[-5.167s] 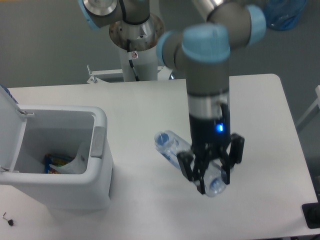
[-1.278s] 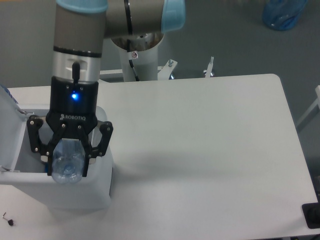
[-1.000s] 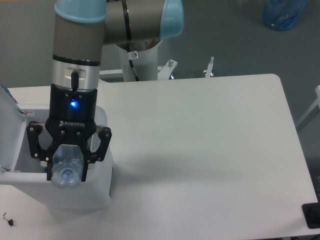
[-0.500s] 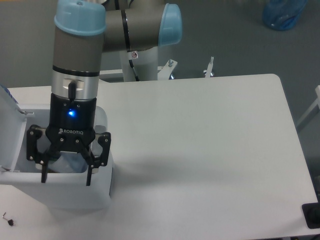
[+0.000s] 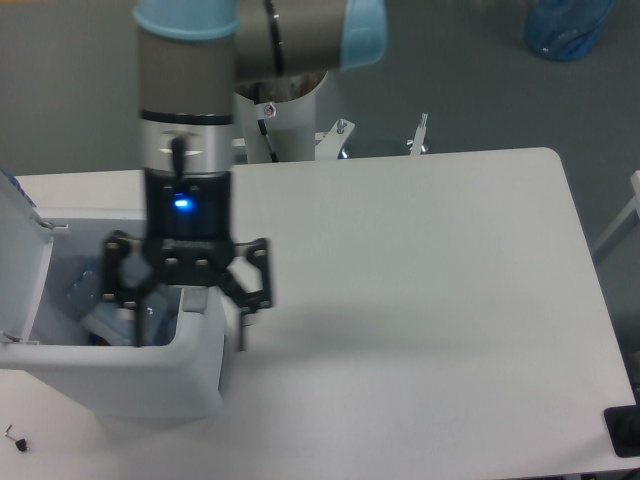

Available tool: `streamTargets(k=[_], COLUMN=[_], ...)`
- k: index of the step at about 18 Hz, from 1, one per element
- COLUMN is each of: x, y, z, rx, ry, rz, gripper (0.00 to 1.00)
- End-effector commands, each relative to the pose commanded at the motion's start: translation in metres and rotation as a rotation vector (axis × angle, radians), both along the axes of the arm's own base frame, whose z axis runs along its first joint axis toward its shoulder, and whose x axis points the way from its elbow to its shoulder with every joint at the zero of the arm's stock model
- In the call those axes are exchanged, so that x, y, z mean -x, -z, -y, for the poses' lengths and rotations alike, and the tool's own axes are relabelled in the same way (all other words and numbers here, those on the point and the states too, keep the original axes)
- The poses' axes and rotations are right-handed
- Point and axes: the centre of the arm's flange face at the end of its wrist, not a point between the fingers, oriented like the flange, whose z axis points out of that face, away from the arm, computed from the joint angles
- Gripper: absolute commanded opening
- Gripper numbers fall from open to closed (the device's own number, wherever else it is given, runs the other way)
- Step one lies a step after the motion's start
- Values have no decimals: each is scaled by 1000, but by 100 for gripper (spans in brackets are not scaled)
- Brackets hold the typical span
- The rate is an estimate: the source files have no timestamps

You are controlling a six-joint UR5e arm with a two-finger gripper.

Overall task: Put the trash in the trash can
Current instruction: 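Open the gripper to release the bottle and raise it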

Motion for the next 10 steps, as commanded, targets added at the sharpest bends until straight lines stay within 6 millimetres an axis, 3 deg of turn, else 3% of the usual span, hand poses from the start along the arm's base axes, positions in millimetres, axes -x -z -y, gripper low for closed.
streamTargets(k=[2, 5, 10], x=[12, 40, 41], y=[4, -3, -3], z=[10, 43, 68], rx=[70, 153, 236], ry=[16, 65, 77], rz=[-69, -157, -143], gripper=[100, 100, 100])
